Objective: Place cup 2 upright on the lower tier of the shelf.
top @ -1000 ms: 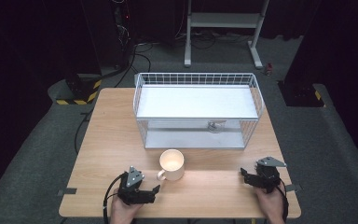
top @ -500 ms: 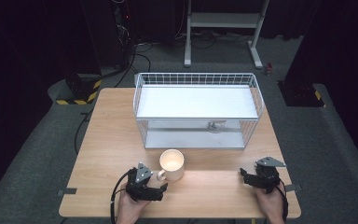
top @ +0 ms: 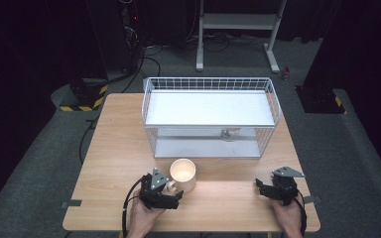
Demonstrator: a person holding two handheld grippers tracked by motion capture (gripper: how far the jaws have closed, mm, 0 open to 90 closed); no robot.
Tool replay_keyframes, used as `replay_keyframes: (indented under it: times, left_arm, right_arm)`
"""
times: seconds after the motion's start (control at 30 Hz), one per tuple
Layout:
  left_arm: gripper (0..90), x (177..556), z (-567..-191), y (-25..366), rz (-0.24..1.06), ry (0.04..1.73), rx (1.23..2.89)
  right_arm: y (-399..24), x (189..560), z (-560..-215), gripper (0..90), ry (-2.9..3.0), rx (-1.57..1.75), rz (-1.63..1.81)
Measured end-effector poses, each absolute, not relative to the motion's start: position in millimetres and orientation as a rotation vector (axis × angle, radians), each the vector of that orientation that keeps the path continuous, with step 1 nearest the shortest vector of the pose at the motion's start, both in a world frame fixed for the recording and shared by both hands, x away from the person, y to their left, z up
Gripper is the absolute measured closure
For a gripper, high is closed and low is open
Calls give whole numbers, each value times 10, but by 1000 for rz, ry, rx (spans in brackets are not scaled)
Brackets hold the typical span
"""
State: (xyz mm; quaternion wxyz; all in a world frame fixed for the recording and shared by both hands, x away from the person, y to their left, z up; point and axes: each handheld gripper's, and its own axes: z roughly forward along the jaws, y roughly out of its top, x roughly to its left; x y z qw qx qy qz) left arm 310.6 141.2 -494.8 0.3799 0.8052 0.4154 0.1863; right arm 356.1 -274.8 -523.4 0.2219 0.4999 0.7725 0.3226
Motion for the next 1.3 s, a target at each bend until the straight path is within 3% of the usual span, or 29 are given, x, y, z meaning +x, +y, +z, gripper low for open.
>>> replay_keyframes:
  times: [0.87,1.3]
  left_arm:
    - [21,3389,-4900,1129,482,1031,2056]
    - [78,3409,-4907,1071,516,1028,2019]
  right_arm:
    - [-2748,3562,-5235,232,2134,1382,892]
    - [-2748,3561,-5235,232,2134,1381,892]
